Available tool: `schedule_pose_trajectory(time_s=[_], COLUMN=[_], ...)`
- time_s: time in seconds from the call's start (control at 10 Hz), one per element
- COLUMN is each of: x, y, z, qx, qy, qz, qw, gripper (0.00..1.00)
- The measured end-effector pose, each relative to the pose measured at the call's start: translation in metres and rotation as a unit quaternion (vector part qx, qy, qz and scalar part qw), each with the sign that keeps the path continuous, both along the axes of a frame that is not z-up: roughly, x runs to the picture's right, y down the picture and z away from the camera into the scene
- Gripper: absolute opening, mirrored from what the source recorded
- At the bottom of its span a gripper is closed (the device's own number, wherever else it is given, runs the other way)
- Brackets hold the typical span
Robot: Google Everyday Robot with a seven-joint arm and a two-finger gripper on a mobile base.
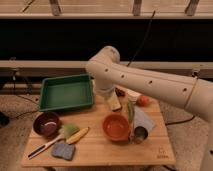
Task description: Place sponge in red bowl
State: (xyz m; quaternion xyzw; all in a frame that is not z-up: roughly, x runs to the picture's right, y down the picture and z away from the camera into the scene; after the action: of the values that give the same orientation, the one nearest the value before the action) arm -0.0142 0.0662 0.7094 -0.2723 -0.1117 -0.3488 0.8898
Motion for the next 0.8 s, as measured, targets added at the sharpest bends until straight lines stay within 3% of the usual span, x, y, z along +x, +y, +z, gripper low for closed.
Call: schedule_pose_trajectory(time_s=[0.1, 0.3, 0.8], x=[-0.016, -0.022, -0.023], y=[0.012, 0.029, 0.028], z=[0.005, 0.004, 0.004], qx=[-0.011, -0.025, -0.023], qy=[-0.012, -0.025, -0.026], qz=[-0.016, -0.022, -0.022], qw=[0.9998, 0.9991, 0.9991], gripper=[0.77, 0.77, 0.77])
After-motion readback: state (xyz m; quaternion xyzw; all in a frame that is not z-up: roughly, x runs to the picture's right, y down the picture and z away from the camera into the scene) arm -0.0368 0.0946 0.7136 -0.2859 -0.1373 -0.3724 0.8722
